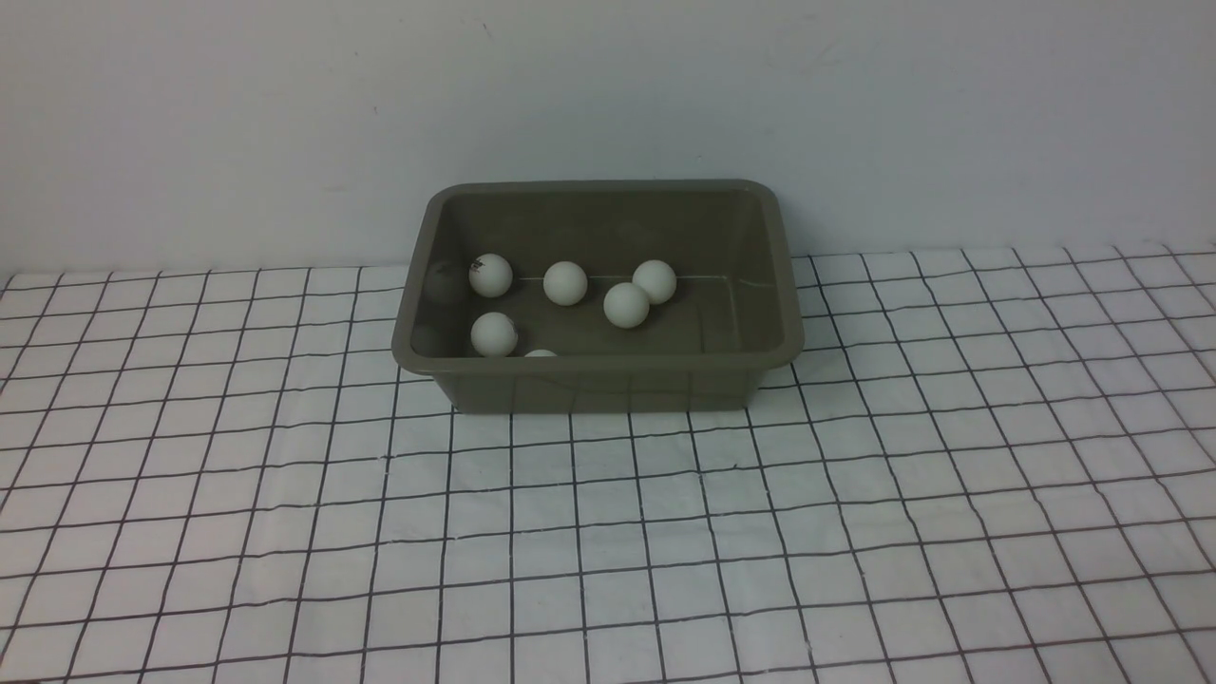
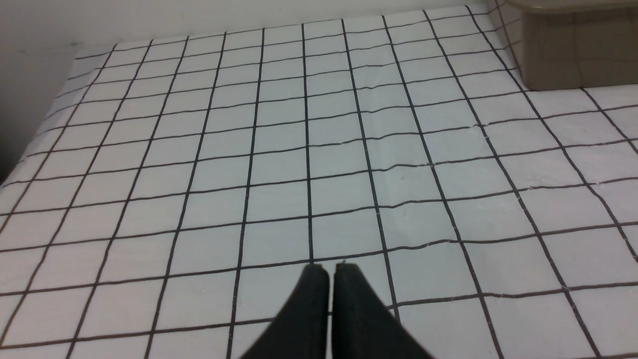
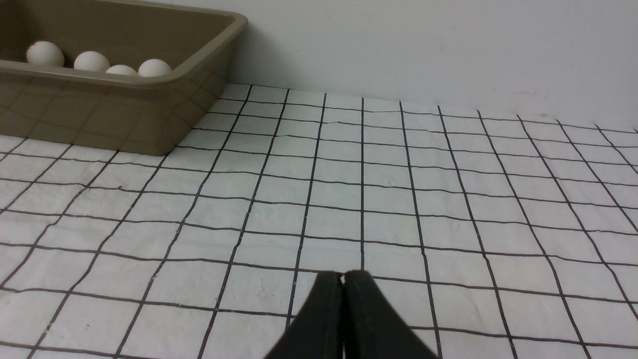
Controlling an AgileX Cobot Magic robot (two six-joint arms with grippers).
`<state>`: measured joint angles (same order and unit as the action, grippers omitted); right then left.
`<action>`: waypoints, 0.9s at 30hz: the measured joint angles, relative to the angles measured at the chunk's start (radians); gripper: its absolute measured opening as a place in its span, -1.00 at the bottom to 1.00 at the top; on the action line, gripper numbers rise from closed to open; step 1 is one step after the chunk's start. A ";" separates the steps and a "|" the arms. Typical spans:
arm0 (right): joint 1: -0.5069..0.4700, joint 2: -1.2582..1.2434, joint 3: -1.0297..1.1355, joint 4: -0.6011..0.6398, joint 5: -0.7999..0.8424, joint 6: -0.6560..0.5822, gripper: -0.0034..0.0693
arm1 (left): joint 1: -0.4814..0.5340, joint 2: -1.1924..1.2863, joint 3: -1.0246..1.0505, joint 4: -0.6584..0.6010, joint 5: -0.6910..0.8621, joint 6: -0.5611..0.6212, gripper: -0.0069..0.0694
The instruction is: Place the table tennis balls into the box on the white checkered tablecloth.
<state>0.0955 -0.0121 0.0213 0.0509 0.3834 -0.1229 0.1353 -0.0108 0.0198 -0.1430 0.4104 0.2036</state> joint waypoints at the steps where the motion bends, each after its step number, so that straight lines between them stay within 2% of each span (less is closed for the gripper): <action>1: 0.000 0.000 0.000 0.000 0.000 0.000 -0.95 | 0.000 0.000 0.000 -0.001 0.000 -0.006 -0.83; 6: 0.000 0.000 0.000 0.000 0.000 0.000 -0.95 | 0.000 0.000 0.000 -0.003 0.000 -0.040 -0.83; 27: 0.000 0.000 0.000 0.000 0.000 0.000 -0.95 | 0.000 0.000 0.000 -0.003 0.000 -0.041 -0.83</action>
<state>0.0955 -0.0121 0.0213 0.0509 0.3834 -0.1229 0.1353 -0.0108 0.0198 -0.1460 0.4104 0.1625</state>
